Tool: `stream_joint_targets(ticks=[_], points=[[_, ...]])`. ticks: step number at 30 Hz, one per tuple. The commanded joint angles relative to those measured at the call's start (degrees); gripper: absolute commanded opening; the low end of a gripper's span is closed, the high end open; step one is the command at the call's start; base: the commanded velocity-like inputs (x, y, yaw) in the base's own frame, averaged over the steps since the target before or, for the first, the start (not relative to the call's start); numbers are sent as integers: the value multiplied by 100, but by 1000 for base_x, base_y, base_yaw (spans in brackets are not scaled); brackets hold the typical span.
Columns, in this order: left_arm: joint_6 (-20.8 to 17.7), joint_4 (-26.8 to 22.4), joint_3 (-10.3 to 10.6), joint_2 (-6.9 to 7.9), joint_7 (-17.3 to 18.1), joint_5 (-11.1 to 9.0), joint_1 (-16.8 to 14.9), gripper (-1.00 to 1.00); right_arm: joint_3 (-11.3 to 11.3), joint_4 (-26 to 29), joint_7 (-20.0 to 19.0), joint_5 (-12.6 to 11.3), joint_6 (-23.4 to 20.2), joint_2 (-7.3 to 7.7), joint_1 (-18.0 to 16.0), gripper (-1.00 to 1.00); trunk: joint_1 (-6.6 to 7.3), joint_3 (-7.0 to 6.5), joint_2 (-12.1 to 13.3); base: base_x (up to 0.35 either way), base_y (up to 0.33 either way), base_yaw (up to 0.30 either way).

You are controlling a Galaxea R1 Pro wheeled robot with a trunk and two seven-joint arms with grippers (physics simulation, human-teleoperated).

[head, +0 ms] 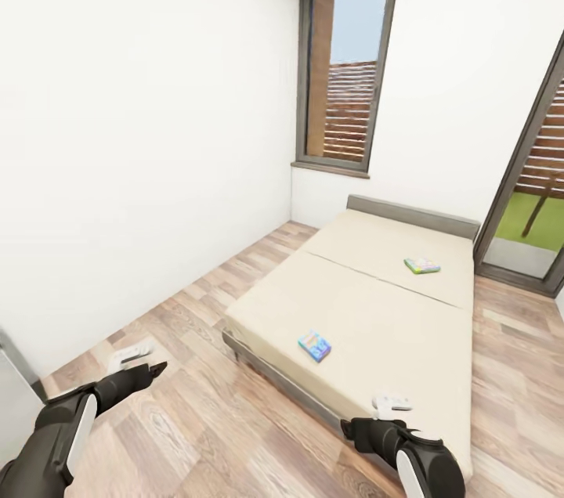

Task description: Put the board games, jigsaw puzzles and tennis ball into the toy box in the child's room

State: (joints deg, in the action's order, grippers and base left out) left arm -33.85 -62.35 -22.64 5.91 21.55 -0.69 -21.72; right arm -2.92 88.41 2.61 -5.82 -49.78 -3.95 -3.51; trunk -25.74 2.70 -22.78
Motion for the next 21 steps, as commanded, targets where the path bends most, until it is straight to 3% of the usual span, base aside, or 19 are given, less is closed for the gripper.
stream_joint_targets(ticks=[1,21], points=[[-40,-5,-12,-2,25,-4,-7,100,2,5,28,-51,-23,-1,-6,100,-4,14,-14,0,0,292],[-29,-5,-12,-2,26,-5,-6,100,2,-5,29,-59,-23,-4,-9,100,-4,14,-14,0,0,292]])
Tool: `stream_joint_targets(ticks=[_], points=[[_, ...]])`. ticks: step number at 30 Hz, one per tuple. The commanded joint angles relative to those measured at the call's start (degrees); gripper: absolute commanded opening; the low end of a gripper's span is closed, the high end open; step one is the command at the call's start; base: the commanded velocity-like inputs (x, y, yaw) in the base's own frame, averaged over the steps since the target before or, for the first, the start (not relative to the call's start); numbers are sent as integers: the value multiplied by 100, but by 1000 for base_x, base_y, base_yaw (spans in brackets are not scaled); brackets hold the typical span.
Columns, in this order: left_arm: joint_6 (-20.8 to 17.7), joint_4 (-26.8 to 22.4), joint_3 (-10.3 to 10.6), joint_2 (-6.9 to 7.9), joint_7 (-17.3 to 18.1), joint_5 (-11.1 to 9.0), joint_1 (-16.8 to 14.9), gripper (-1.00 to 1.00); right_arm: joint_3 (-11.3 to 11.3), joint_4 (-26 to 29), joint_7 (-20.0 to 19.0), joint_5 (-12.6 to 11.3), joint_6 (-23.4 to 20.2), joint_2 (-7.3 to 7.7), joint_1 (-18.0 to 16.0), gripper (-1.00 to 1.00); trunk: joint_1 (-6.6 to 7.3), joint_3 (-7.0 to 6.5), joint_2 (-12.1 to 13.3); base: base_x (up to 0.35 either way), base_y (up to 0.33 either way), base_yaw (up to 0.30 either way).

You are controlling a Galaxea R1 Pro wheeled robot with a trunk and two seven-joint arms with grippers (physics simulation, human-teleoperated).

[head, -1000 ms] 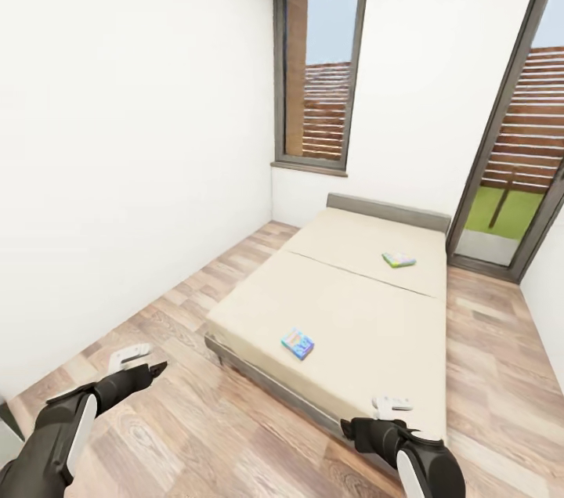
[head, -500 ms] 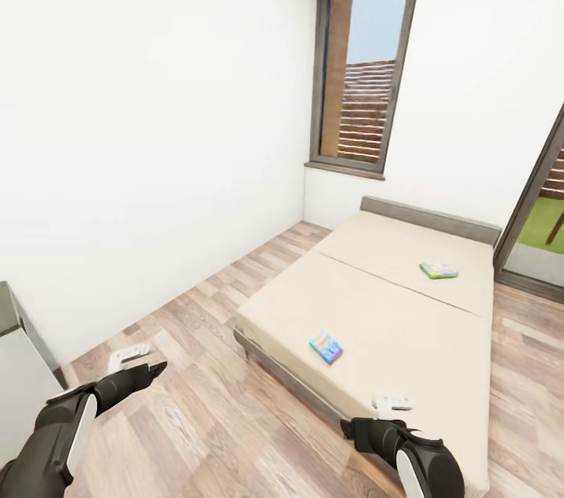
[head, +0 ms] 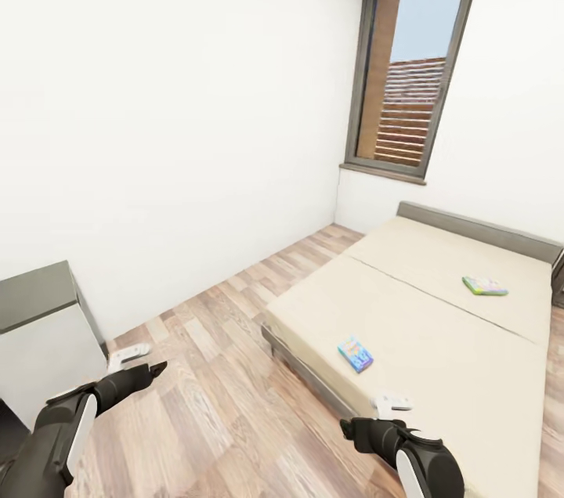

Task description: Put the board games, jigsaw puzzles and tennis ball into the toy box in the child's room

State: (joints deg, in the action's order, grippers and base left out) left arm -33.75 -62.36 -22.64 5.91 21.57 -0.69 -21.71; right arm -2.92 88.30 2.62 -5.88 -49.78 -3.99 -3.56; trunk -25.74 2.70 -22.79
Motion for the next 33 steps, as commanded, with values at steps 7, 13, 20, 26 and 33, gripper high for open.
stream_joint_targets(ticks=[7,13,20,26,33], points=[[-36,-3,-12,-2,23,-3,-8,100,2,3,28,-53,-23,-4,-4,100,-4,14,-13,0,0,292],[-35,-4,-12,-2,18,-1,-7,100,2,3,28,-61,-21,1,-12,100,-4,14,-13,0,0,292],[-35,-4,-12,-2,17,-1,-7,100,2,-5,25,-62,-13,3,-13,100,-4,14,-13,0,-42,292],[-35,-3,-12,-2,20,-1,-7,100,2,-6,25,-62,-9,3,-13,100,-4,14,-13,0,-104,292],[-35,-2,-12,-2,22,-1,-7,100,2,-6,23,-57,-6,3,-12,100,-4,14,-13,0,-26,183]])
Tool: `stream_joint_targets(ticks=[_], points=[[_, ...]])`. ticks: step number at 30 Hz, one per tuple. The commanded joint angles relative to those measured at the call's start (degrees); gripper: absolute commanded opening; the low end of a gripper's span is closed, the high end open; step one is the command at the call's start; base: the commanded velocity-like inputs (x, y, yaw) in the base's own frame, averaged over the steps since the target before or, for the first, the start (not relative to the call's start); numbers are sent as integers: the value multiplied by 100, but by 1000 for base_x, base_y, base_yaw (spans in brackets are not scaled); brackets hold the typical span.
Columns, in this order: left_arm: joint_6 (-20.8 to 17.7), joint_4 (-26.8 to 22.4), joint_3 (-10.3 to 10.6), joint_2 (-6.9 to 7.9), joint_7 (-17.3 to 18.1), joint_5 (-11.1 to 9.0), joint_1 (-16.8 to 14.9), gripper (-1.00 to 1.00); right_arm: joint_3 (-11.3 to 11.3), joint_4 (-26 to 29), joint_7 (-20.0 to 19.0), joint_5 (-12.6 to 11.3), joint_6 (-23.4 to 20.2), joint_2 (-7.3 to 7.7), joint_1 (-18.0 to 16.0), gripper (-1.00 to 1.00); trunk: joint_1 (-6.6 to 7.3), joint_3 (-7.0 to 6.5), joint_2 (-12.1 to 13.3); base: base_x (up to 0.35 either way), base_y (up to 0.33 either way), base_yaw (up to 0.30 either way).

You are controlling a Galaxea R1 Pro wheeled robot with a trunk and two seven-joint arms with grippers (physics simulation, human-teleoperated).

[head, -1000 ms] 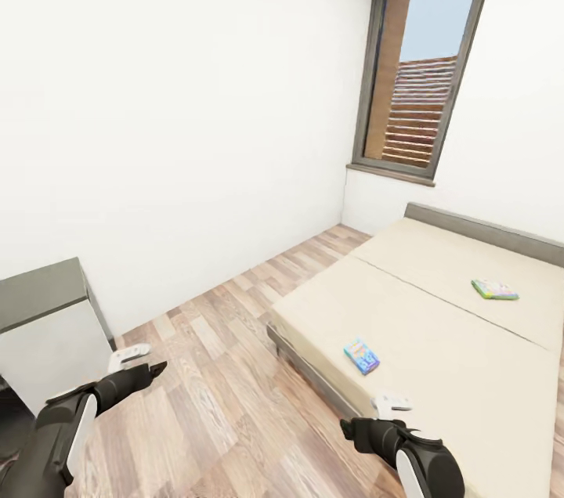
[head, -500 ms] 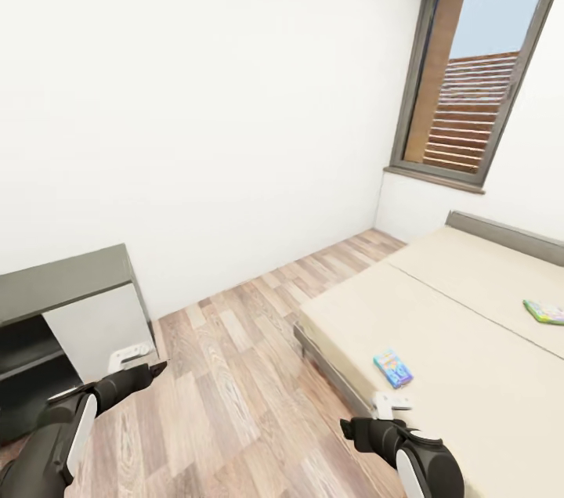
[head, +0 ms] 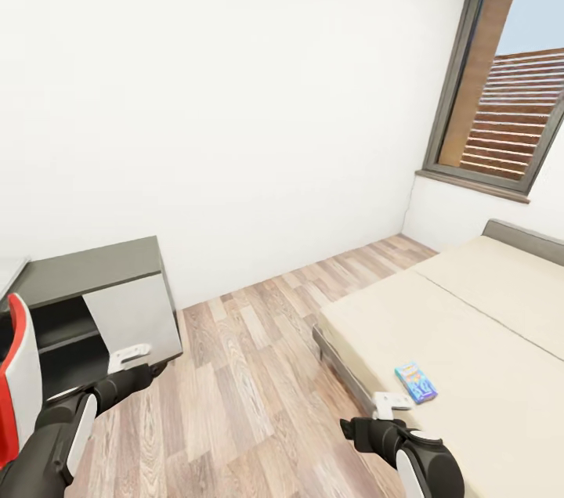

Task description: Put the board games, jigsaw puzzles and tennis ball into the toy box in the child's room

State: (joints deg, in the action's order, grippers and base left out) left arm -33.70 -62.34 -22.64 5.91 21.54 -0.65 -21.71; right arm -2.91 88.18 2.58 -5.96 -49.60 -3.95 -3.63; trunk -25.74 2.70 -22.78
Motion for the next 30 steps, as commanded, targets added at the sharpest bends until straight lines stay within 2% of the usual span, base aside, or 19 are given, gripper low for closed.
stream_joint_targets(ticks=[1,13,30], points=[[-40,-3,-12,-2,26,-5,-7,100,1,6,26,-48,-23,-1,-5,100,-4,14,-14,0,-6,55],[-40,-2,-12,-2,26,-5,-7,100,1,6,24,-48,-21,-1,-2,100,-4,14,-14,2,-1,10],[-40,0,-12,-2,27,-5,-8,100,1,-2,23,-63,31,-1,-6,100,-4,14,-14,61,0,0]])
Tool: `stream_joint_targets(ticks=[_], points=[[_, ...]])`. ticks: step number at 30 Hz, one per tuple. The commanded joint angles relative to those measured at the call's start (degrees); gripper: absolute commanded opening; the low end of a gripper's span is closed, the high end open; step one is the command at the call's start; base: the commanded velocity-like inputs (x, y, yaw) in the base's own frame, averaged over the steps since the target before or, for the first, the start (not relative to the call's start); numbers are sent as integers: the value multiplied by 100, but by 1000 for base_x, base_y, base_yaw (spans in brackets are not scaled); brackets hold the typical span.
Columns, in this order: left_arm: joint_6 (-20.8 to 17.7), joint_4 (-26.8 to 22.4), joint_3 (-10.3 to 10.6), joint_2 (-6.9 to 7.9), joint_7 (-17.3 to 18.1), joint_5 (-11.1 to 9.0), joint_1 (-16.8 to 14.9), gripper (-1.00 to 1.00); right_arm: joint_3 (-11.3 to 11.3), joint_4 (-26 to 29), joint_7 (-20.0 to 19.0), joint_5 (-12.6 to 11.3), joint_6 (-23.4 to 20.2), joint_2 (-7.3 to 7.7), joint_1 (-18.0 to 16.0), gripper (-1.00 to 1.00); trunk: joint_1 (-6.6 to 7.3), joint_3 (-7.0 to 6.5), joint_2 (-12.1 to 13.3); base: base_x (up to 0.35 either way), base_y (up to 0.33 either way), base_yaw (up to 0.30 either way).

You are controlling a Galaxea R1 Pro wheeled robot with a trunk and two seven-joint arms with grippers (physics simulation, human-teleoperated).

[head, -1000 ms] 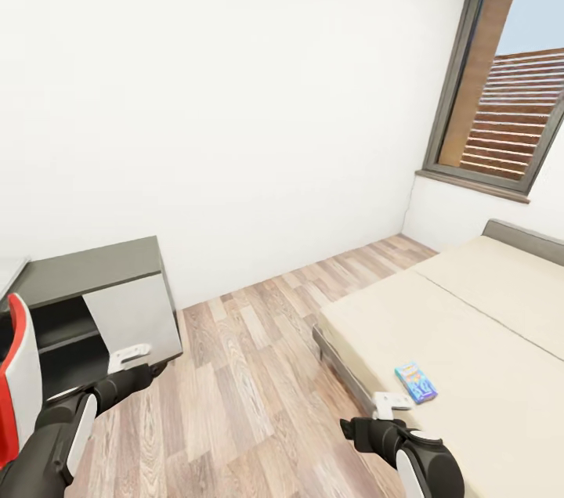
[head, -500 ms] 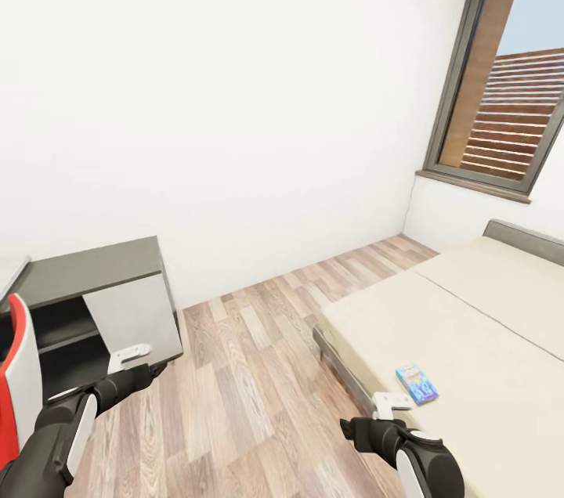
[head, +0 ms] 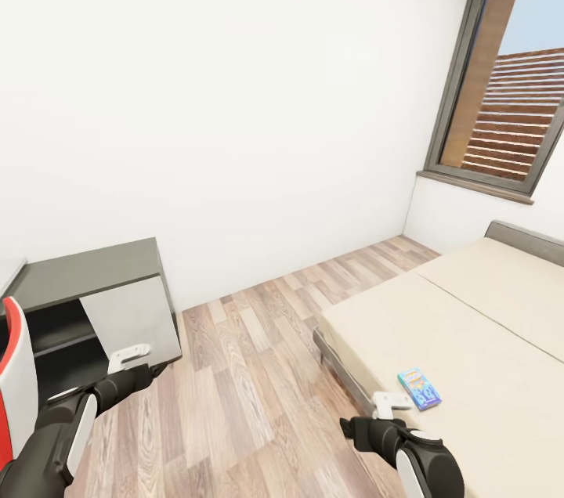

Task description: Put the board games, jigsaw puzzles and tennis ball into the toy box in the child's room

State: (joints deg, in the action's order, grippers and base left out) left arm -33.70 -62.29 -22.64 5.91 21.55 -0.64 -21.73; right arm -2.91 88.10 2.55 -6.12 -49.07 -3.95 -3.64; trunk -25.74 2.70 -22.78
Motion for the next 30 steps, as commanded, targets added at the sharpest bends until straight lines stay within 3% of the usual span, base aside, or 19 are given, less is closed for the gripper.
stream_joint_targets(ticks=[1,8,25,30], points=[[-40,-5,-12,-2,26,-6,-6,100,1,4,27,-47,-2,-1,-5,100,-4,14,-14,3,0,0],[-41,-3,-12,-2,17,1,-5,100,1,-58,27,-48,129,-1,-2,100,-4,14,-14,79,15,-54],[-40,-3,-12,-2,26,0,-6,100,1,-79,27,-48,142,-1,-5,100,-4,14,-14,199,69,-268],[-40,-3,-12,-1,26,-1,-3,100,1,-97,27,-40,143,-1,-3,100,-4,14,-14,221,93,-103]])
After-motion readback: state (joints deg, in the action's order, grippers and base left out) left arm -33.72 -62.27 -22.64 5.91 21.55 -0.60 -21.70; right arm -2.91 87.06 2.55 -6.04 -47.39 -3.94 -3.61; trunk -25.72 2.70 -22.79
